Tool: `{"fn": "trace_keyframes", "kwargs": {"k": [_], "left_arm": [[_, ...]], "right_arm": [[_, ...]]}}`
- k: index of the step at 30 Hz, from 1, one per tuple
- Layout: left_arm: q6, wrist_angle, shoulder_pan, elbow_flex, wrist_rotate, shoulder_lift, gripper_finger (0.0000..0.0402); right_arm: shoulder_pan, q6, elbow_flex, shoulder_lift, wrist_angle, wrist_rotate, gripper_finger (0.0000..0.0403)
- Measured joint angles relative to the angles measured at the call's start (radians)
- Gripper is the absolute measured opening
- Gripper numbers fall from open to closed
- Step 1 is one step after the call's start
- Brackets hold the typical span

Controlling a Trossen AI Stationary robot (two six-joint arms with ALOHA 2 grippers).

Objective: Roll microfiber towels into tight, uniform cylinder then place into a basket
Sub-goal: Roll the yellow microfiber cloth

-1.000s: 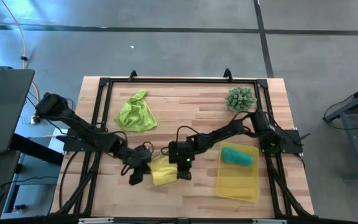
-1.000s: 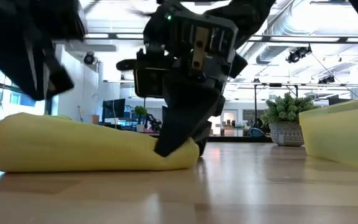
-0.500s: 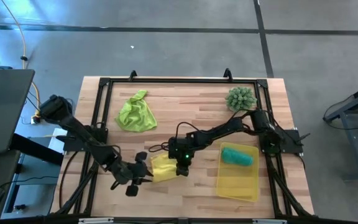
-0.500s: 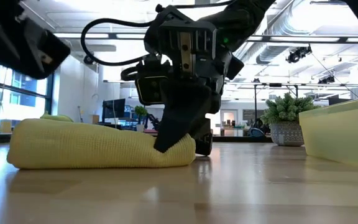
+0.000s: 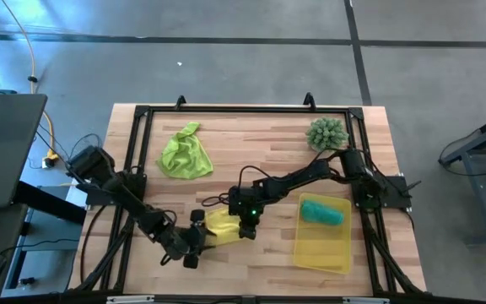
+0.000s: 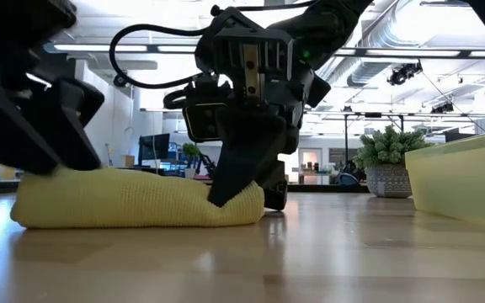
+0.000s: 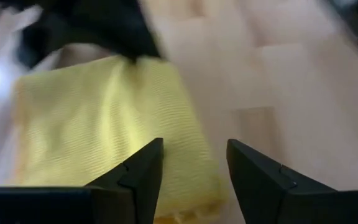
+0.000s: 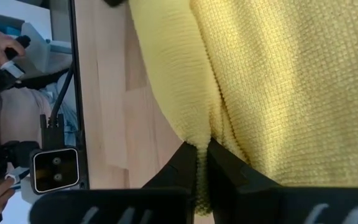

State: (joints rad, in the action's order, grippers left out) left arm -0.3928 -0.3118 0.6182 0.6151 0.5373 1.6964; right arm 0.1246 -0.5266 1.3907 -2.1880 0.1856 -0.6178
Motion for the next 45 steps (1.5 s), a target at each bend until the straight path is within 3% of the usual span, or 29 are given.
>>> {"fn": "trace_keyframes", "kwargs": {"k": [3, 7, 11, 23, 26, 30, 34, 36, 40, 45], "left_arm": [[-0.024, -0.002, 0.002, 0.0, 0.023, 0.037, 0.0168], [-0.089, -0.006, 0.007, 0.01, -0.049, 0.088, 0.0168], [-0.136, -0.019, 0.018, 0.027, -0.044, 0.126, 0.0168], [-0.262, -0.009, 0.02, 0.031, -0.043, 0.141, 0.0168], [-0.282, -0.009, 0.02, 0.031, -0.043, 0.141, 0.0168], [-0.286, -0.01, 0.02, 0.03, -0.044, 0.142, 0.0168], [-0.286, -0.011, 0.02, 0.03, -0.046, 0.142, 0.0168], [-0.286, -0.011, 0.02, 0.03, -0.047, 0.142, 0.0168], [-0.288, -0.011, 0.016, 0.029, -0.05, 0.142, 0.0168], [-0.293, -0.012, 0.016, 0.029, -0.05, 0.142, 0.0168]], "right_arm": [[0.0, 0.0, 0.0, 0.0, -0.002, 0.003, 0.0009], [0.0, 0.004, 0.001, 0.0, -0.009, 0.011, 0.0009], [0.0, 0.042, 0.001, 0.0, -0.022, 0.011, 0.0016], [0.003, 0.353, 0.002, 0.167, 0.104, 0.014, 0.0136], [0.062, 0.492, 0.002, 0.221, 0.136, 0.156, 0.0143], [0.193, 0.682, 0.001, 0.224, 0.133, 0.51, 0.0142], [0.288, 0.75, 0.002, 0.192, 0.09, 0.82, 0.0137], [0.315, 0.768, 0.001, 0.171, 0.083, 0.872, 0.0136], [0.343, 0.749, 0.001, 0.148, 0.076, 0.874, 0.0141], [0.347, 0.714, 0.001, 0.145, 0.078, 0.926, 0.0178]]}}
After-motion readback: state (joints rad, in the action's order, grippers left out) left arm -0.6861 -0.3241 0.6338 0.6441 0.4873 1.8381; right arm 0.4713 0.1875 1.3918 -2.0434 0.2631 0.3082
